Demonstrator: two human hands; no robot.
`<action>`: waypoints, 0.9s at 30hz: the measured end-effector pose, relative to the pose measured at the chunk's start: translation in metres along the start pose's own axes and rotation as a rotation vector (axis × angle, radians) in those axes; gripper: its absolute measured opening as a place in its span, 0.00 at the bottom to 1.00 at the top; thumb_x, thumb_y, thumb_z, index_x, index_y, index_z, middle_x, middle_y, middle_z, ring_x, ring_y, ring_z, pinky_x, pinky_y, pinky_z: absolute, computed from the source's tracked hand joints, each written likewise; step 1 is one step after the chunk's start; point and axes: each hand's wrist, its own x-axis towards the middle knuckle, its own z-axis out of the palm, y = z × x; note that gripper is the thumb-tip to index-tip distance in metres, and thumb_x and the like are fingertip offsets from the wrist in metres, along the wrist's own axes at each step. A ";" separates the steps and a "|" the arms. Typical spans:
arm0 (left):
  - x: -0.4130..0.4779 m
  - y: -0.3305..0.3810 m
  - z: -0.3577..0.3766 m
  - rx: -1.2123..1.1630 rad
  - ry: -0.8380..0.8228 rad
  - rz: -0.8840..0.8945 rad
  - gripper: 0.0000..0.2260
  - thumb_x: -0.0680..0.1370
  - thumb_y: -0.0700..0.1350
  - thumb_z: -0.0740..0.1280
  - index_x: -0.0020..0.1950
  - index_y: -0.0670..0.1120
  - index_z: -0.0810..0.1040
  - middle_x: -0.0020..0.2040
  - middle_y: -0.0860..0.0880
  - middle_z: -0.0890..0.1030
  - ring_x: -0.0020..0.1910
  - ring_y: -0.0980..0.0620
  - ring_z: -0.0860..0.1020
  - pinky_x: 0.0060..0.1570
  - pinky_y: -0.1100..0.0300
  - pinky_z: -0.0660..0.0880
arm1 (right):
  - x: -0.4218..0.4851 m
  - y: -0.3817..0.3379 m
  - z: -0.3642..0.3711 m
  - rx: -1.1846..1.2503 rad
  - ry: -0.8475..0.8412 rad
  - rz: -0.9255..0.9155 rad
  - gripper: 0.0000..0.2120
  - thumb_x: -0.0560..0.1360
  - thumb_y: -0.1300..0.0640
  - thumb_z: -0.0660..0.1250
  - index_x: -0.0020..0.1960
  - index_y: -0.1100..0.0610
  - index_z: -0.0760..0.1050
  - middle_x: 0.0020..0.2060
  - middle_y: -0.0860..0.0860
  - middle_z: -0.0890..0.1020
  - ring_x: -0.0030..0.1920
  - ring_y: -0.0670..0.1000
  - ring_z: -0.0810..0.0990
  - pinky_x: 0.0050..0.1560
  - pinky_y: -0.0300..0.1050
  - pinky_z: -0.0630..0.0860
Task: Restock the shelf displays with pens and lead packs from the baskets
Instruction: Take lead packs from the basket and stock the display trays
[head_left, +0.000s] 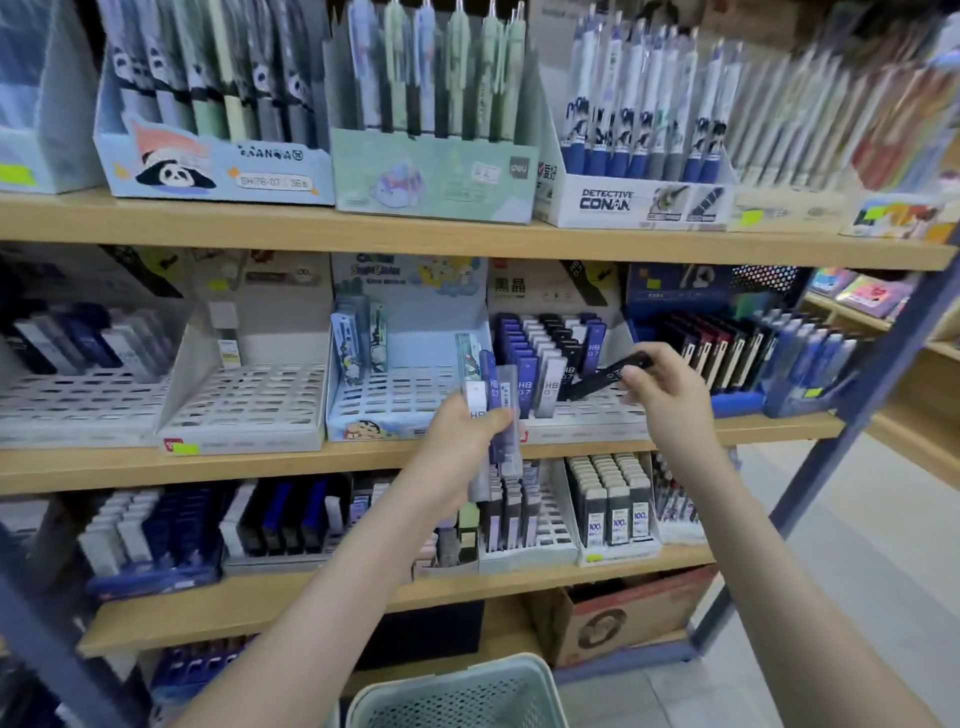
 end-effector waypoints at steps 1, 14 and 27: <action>0.002 0.000 0.000 -0.003 -0.012 0.006 0.07 0.81 0.37 0.63 0.51 0.48 0.77 0.47 0.46 0.84 0.43 0.52 0.82 0.44 0.58 0.80 | 0.005 0.001 0.002 -0.036 -0.030 -0.012 0.08 0.79 0.63 0.62 0.48 0.52 0.75 0.40 0.52 0.79 0.40 0.50 0.78 0.48 0.46 0.78; 0.015 -0.010 -0.002 -0.017 -0.059 -0.011 0.08 0.80 0.38 0.64 0.58 0.44 0.76 0.48 0.46 0.84 0.44 0.53 0.83 0.36 0.65 0.79 | 0.040 -0.006 0.015 -0.352 -0.346 -0.178 0.11 0.79 0.61 0.63 0.54 0.46 0.73 0.43 0.55 0.78 0.42 0.49 0.77 0.48 0.47 0.73; 0.010 -0.012 -0.009 -0.030 -0.058 -0.011 0.08 0.80 0.38 0.64 0.58 0.44 0.77 0.52 0.46 0.83 0.51 0.49 0.81 0.50 0.59 0.77 | 0.021 0.018 0.024 -0.545 0.004 -0.506 0.15 0.78 0.65 0.63 0.63 0.58 0.74 0.56 0.53 0.75 0.55 0.49 0.63 0.55 0.39 0.59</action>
